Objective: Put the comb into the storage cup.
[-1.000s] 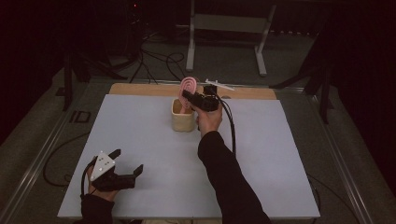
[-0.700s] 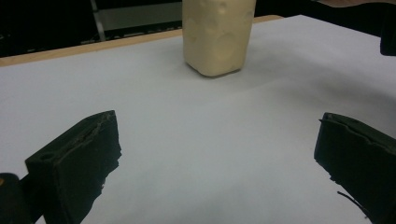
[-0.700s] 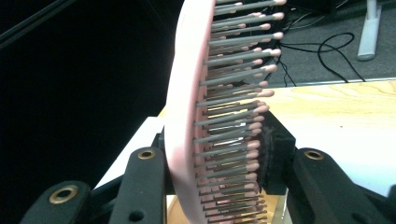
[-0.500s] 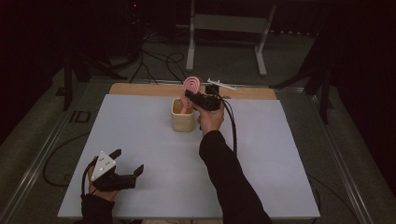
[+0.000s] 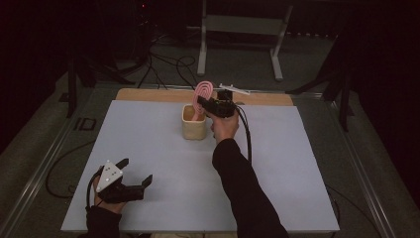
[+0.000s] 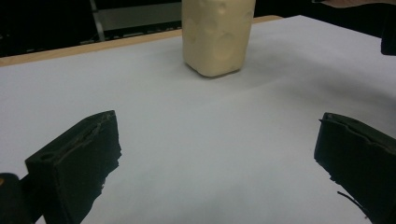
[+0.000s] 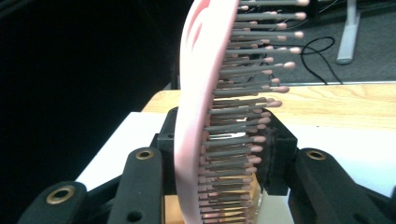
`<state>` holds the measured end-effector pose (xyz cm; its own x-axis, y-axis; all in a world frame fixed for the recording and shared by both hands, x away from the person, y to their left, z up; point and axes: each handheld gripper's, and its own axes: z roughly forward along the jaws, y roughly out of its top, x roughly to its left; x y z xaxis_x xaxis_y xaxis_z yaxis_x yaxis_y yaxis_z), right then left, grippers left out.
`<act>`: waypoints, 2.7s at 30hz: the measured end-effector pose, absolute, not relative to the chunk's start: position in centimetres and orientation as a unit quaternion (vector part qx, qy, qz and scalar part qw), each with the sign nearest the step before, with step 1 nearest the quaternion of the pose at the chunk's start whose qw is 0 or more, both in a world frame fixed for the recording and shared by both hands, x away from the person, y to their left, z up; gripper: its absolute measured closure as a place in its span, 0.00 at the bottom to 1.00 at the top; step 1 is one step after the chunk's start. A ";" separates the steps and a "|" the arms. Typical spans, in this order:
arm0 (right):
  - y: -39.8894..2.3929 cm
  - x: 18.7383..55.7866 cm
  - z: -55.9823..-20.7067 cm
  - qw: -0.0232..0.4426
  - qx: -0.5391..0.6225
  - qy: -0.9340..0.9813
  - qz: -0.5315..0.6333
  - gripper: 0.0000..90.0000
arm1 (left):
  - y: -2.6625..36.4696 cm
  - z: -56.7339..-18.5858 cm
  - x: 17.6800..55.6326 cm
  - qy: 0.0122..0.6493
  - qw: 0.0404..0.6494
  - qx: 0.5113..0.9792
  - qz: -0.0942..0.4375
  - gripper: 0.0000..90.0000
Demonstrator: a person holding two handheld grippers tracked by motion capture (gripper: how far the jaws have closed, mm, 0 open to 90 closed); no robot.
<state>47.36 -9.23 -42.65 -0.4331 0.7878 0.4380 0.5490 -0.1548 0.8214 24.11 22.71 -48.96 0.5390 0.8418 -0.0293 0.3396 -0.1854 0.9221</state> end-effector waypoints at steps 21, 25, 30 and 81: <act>-9.9 47.3 -42.5 0.140 0.519 0.663 0.522 0.51 | 22.7 -49.0 24.1 0.407 0.492 0.726 0.255 0.01; -10.0 47.2 -42.4 0.146 0.517 0.670 0.513 0.45 | 22.7 -49.0 24.1 0.406 0.492 0.727 0.255 0.01; -10.3 47.0 -42.2 0.144 0.508 0.686 0.500 0.33 | 22.7 -49.0 24.1 0.407 0.492 0.726 0.255 0.01; -17.4 38.3 -42.8 0.239 0.443 0.764 0.405 0.10 | 22.7 -49.0 24.3 0.420 0.495 0.713 0.264 0.00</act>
<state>38.35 -17.41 -42.76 -0.4937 0.8696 -0.0070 0.4822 0.2804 0.8300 24.29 22.67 -49.00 0.5089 0.8599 -0.0393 0.3373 -0.1572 0.9282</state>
